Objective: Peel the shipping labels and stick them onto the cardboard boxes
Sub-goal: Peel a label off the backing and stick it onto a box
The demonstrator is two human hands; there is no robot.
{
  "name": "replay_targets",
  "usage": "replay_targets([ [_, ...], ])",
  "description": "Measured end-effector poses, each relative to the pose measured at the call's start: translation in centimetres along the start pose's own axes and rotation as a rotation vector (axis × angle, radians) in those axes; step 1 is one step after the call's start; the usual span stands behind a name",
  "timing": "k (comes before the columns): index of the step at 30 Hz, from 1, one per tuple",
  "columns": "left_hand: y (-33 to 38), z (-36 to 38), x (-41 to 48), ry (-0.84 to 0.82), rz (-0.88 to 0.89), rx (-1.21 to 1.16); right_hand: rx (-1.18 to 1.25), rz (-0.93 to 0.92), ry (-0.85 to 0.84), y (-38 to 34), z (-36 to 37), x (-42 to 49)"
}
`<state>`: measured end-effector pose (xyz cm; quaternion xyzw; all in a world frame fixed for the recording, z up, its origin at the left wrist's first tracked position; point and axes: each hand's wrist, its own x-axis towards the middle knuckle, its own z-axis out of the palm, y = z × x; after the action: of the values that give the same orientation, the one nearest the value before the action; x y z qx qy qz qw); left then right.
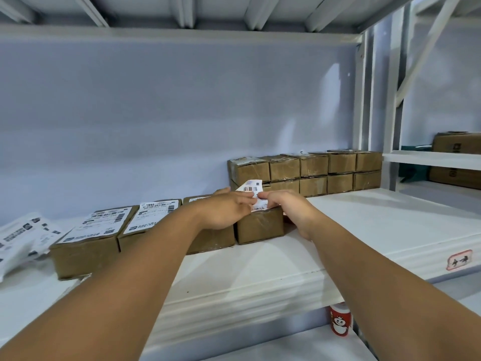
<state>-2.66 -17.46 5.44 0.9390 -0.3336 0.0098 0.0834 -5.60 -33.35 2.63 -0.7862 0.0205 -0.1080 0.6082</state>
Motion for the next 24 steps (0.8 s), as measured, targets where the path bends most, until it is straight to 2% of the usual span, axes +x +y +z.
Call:
replay_targets([
  [5, -0.3, -1.0, 1.1, -0.120, -0.109, -0.219, 0.038, 0.021, -0.013, 0.0, 0.2, -0.3],
  [10, -0.5, -1.9, 3.3, -0.075, -0.189, -0.024, -0.023, -0.011, -0.019, -0.1, 0.3, 0.6],
  [15, -1.5, -0.9, 3.5, -0.069, -0.185, -0.016, 0.052, -0.005, 0.000, 0.1, 0.2, 0.3],
  [19, -2.4, -0.1, 3.3, -0.073, -0.184, -0.144, 0.079, -0.033, -0.016, 0.4, 0.3, 0.4],
  [24, -2.2, -0.9, 2.6, -0.214, -0.115, -0.336, 0.223, -0.075, -0.040, 0.9, 0.2, 1.1],
])
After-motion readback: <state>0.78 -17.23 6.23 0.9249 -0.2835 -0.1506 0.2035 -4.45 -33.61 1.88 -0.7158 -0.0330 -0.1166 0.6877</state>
